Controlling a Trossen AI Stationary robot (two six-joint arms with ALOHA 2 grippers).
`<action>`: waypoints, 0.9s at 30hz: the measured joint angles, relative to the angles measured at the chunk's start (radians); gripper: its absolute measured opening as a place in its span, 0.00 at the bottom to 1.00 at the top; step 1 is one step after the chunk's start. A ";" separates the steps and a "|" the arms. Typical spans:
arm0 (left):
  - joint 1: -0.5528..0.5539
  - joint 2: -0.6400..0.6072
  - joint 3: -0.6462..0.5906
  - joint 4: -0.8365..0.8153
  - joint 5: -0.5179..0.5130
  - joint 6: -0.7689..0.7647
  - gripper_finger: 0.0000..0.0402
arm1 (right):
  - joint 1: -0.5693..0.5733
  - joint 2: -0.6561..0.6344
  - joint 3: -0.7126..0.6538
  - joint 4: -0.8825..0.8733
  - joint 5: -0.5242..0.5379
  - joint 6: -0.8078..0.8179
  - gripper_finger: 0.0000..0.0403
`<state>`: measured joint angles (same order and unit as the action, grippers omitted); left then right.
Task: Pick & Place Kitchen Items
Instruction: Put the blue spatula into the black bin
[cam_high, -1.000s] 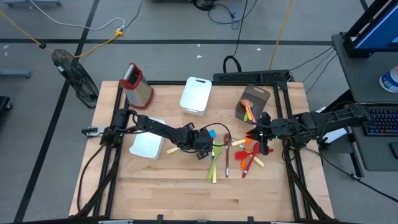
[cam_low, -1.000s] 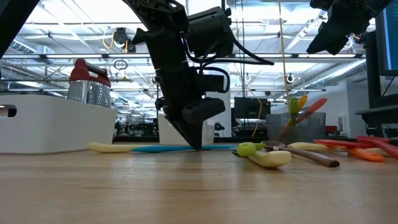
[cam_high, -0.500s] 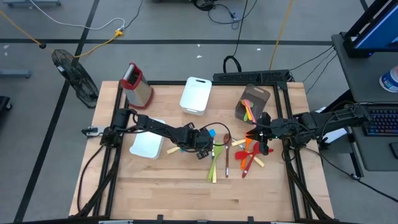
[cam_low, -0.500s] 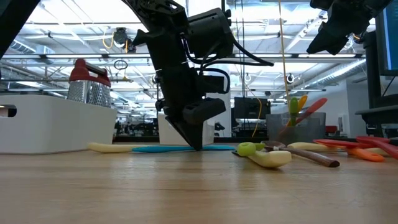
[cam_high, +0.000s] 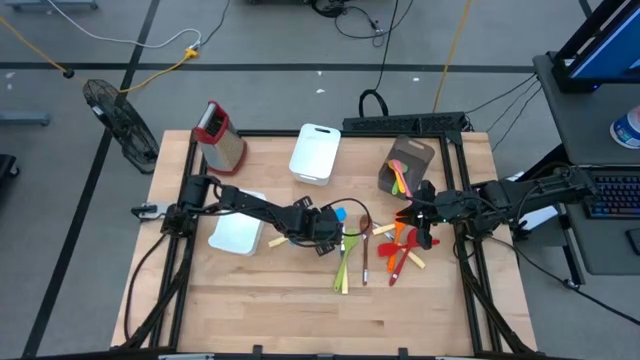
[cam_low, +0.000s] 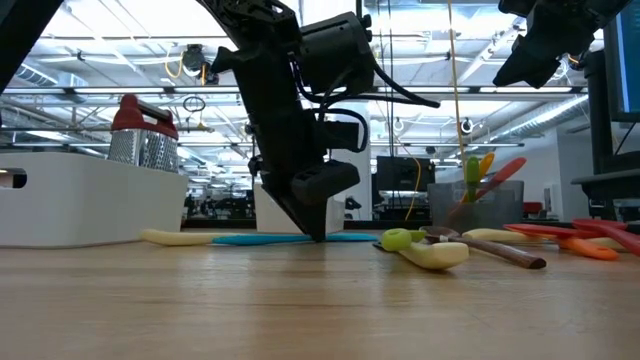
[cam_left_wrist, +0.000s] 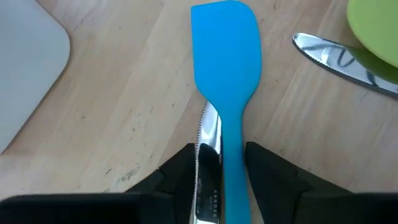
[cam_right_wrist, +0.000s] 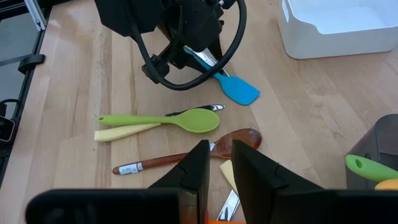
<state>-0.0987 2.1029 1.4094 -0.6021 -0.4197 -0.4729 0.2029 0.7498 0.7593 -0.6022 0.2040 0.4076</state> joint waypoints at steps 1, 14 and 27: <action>0.002 0.000 0.000 -0.009 0.005 -0.001 0.40 | 0.000 0.000 0.000 0.000 0.000 0.000 0.15; 0.013 0.000 -0.036 -0.037 0.074 -0.036 0.35 | 0.000 0.000 0.000 0.000 0.000 0.000 0.15; 0.018 -0.004 -0.093 0.032 0.104 -0.078 0.20 | 0.000 0.000 0.000 0.000 0.000 0.000 0.15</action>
<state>-0.0804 2.0987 1.3163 -0.5698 -0.3156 -0.5509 0.2029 0.7498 0.7593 -0.6022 0.2039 0.4080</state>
